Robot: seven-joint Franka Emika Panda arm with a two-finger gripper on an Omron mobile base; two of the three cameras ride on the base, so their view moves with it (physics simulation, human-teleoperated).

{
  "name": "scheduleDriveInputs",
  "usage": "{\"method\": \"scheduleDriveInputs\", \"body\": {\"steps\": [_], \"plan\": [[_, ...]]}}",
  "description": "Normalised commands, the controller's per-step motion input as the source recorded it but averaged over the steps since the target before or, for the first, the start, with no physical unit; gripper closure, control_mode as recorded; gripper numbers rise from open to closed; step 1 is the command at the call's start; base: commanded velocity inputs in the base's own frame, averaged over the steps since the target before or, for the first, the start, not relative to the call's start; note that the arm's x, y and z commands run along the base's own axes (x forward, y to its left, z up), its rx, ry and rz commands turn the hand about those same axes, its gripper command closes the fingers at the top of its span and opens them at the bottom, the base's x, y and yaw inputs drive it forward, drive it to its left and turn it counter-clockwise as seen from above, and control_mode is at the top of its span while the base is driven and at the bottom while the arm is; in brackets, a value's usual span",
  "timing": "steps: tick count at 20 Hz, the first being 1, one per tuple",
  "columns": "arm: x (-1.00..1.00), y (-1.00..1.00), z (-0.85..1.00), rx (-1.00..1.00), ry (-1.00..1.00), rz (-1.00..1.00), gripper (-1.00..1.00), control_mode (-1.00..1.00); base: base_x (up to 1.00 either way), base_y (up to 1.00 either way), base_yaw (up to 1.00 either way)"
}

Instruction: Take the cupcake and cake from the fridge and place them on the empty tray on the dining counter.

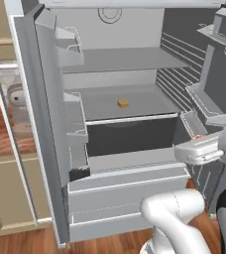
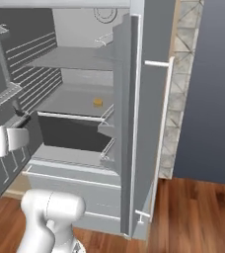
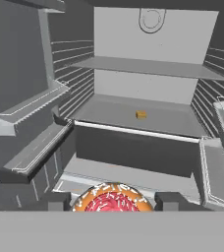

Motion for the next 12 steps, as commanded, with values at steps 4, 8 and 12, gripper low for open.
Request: {"method": "scheduleDriveInputs", "body": {"steps": [4, 8, 12], "plan": [[0.00, 0.00, 0.00, 0.00, 0.00, 0.00, 1.00, 1.00, -0.54, -0.01, -0.13], [0.00, 0.00, 0.00, 0.00, 0.00, 0.00, 1.00, 1.00, -0.36, -0.04, -0.41], [0.00, 0.00, 0.00, 0.00, 0.00, 0.00, 1.00, 1.00, -0.15, -0.18, -0.64]]}}
